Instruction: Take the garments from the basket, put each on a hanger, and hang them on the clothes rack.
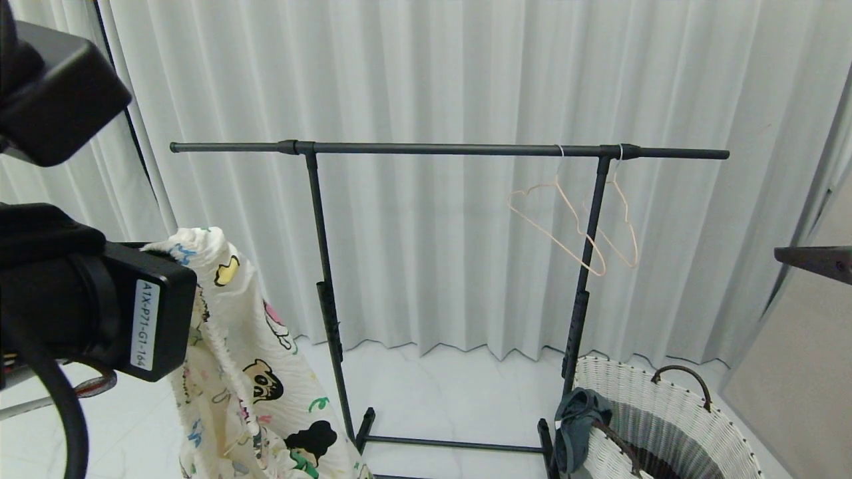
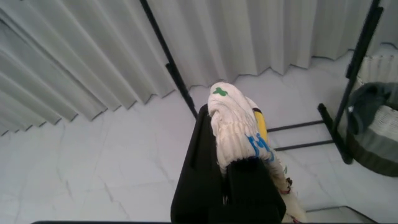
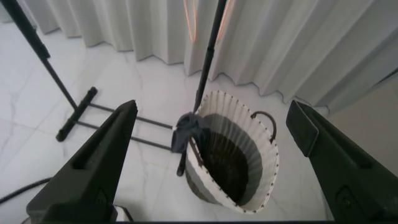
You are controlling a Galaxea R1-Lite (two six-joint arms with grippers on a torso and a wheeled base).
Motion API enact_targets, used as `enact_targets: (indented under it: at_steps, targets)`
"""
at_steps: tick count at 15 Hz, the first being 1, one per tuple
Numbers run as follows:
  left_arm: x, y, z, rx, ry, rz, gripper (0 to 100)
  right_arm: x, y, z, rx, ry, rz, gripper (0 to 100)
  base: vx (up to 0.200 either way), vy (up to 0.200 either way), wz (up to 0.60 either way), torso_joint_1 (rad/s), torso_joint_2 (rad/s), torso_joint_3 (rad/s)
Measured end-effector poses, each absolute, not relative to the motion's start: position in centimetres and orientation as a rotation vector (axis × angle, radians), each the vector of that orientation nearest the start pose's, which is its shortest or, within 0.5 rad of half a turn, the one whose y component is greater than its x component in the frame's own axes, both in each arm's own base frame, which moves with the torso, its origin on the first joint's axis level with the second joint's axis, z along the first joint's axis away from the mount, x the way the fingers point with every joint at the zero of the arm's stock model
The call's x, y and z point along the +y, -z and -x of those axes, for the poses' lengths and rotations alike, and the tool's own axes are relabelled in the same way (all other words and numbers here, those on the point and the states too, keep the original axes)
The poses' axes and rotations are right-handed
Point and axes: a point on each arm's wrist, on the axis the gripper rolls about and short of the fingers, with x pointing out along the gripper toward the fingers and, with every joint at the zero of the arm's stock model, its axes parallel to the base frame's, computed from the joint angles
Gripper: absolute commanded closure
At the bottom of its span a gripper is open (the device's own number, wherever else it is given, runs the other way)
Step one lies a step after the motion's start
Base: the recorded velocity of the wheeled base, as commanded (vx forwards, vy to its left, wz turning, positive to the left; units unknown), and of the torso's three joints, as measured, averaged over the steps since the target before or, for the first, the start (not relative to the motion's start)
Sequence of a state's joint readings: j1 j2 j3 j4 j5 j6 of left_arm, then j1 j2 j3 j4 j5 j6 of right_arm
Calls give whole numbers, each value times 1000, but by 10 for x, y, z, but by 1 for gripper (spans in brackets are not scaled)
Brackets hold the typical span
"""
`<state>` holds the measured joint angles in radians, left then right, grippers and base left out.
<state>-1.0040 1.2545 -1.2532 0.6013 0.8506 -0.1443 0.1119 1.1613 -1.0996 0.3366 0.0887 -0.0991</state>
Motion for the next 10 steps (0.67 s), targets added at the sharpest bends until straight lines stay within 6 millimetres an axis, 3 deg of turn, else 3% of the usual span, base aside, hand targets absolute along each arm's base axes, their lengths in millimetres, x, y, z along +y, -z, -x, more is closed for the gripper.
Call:
enact_targets:
  at_steps: [5, 10]
  targets:
    - [-125, -306, -101, 367, 99, -343, 100, 20, -298, -165, 382, -197, 91, 0, 0, 0, 0, 239, -480, -243]
    - [-124, -304, -104, 375, 82, -347, 100, 20, -291, -173, 413, -173, 98, 0, 200, 0, 0, 37, -75, -35]
